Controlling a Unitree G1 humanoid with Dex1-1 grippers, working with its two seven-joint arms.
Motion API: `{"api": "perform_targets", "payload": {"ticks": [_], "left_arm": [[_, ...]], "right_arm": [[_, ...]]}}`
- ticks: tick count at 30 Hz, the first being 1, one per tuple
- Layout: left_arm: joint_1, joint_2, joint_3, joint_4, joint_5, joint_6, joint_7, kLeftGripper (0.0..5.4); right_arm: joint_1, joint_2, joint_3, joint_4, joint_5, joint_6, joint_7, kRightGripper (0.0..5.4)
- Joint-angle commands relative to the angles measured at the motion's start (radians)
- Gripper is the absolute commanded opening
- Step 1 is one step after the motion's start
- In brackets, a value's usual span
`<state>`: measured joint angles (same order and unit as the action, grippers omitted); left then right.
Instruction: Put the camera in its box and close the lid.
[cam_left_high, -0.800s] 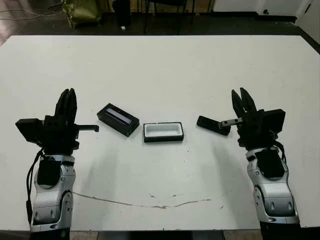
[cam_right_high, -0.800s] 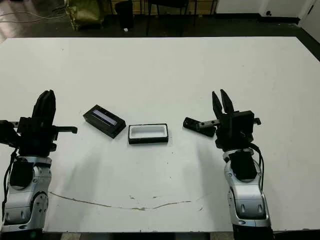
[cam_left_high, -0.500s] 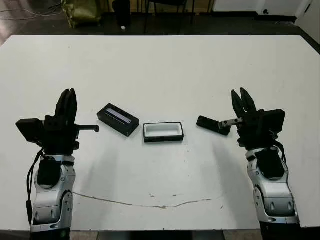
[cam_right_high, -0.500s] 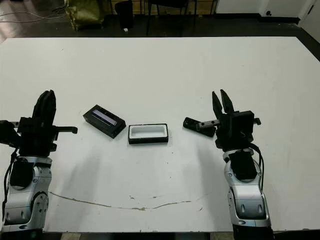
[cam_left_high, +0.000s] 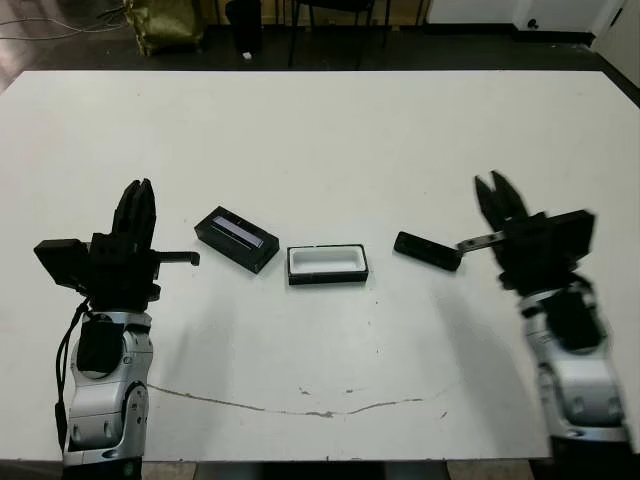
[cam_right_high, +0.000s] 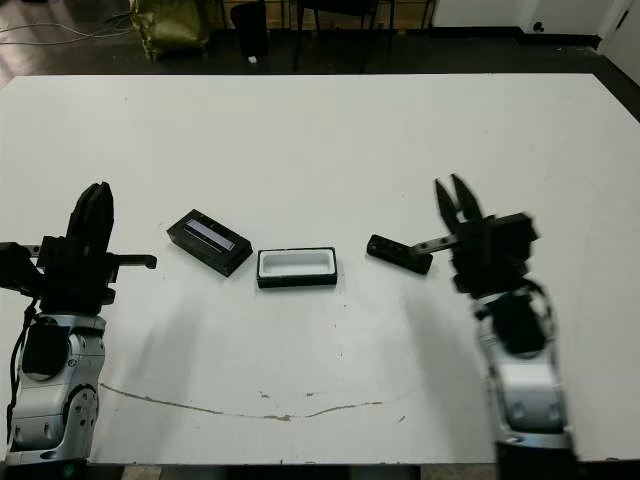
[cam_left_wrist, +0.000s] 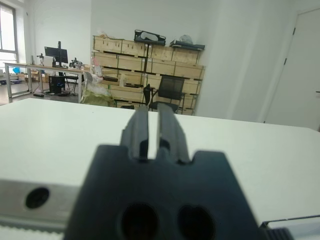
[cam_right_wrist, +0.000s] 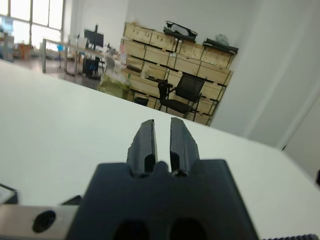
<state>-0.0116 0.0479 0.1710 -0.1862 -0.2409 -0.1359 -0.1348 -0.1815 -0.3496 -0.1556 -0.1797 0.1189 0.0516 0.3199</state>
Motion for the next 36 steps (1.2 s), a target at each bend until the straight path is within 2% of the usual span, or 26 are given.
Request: {"api": "perform_targets", "payload": {"ticks": [1,5,10,15,18,21,23,25,29,32,36], "left_arm": [[0.014,0.004,-0.001,0.012,-0.001,0.002,-0.004,0.01],[0.015,0.002,-0.003,0.014,0.002,-0.001,-0.001,0.01],[0.015,0.004,-0.002,0.021,0.003,-0.01,-0.004,0.01],[0.017,0.004,-0.002,0.018,0.006,-0.005,0.003,0.01],[0.015,0.004,-0.003,0.018,0.003,-0.004,0.0,0.01],[0.014,0.005,-0.004,0.016,0.0,0.0,-0.001,0.01],[0.013,0.007,-0.004,0.015,0.002,0.004,0.0,0.0],[0.013,0.008,-0.005,0.015,0.006,0.003,0.001,0.0],[0.013,0.008,-0.009,0.011,0.009,0.011,0.004,0.0],[0.012,0.007,-0.012,0.013,0.015,0.013,0.006,0.0],[0.013,0.005,-0.016,0.011,0.016,0.016,0.008,0.0]], "right_arm": [[-0.065,-0.093,-0.028,0.066,0.034,0.071,0.077,0.0],[-0.138,-0.165,-0.013,0.165,0.032,0.078,0.155,0.0],[-0.193,-0.22,0.033,0.255,0.038,0.099,0.278,0.0],[-0.239,-0.239,0.08,0.346,0.046,0.091,0.395,0.0],[-0.256,-0.253,0.115,0.357,0.031,0.116,0.442,0.0],[-0.293,-0.27,0.146,0.404,0.059,0.165,0.548,0.0],[-0.319,-0.278,0.161,0.429,0.082,0.222,0.615,0.23],[-0.335,-0.286,0.169,0.455,0.108,0.241,0.693,0.59],[-0.387,-0.294,0.2,0.572,0.112,0.163,0.853,1.47],[-0.426,-0.289,0.217,0.661,0.095,0.107,0.916,2.11],[-0.457,-0.293,0.238,0.707,0.078,0.093,0.958,2.98]]}}
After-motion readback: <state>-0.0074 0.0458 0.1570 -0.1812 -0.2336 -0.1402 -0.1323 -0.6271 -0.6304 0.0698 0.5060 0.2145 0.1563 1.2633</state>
